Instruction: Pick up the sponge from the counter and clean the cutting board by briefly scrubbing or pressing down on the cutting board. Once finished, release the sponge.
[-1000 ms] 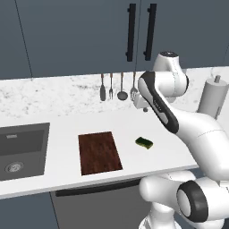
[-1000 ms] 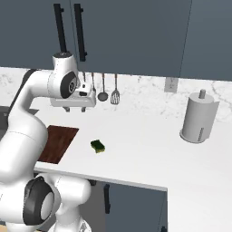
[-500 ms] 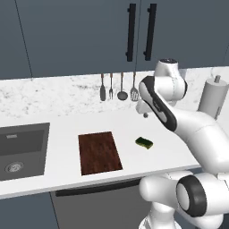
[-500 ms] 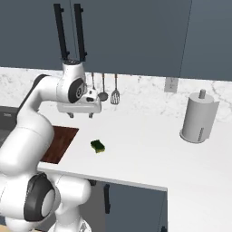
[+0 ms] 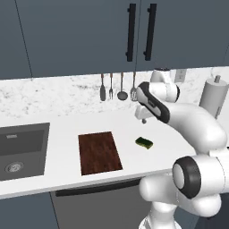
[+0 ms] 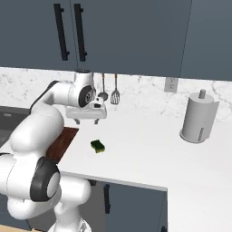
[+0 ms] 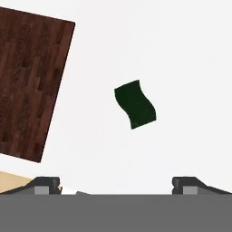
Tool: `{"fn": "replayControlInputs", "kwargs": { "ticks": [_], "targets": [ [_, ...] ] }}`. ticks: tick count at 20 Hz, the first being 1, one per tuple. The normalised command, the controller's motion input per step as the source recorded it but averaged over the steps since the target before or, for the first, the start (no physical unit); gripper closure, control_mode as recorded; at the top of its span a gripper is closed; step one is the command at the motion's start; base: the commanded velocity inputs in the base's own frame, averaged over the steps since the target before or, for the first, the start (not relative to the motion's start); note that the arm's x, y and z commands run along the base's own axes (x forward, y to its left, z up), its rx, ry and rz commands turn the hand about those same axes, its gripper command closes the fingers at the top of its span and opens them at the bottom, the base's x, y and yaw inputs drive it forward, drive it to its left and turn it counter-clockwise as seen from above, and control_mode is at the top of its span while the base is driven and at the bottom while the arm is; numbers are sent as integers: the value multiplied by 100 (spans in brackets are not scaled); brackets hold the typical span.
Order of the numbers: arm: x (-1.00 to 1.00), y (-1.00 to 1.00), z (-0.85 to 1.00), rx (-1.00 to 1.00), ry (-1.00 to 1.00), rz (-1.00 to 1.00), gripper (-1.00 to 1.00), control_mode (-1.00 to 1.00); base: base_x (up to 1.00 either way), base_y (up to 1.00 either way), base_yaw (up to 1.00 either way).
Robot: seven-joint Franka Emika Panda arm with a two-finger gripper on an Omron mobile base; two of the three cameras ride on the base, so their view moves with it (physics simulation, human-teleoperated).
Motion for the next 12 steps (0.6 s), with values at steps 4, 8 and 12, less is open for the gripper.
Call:
{"fn": "replayControlInputs", "kwargs": {
  "ticks": [4,8,12],
  "targets": [
    [9,0,-49,0,7,3,-100,-100,0,0,0],
    [12,-1,-50,0,2,5,-100,-100,0,0,0],
    [31,-2,-36,0,1,4,-100,-100,0,0,0]
  ]
}}
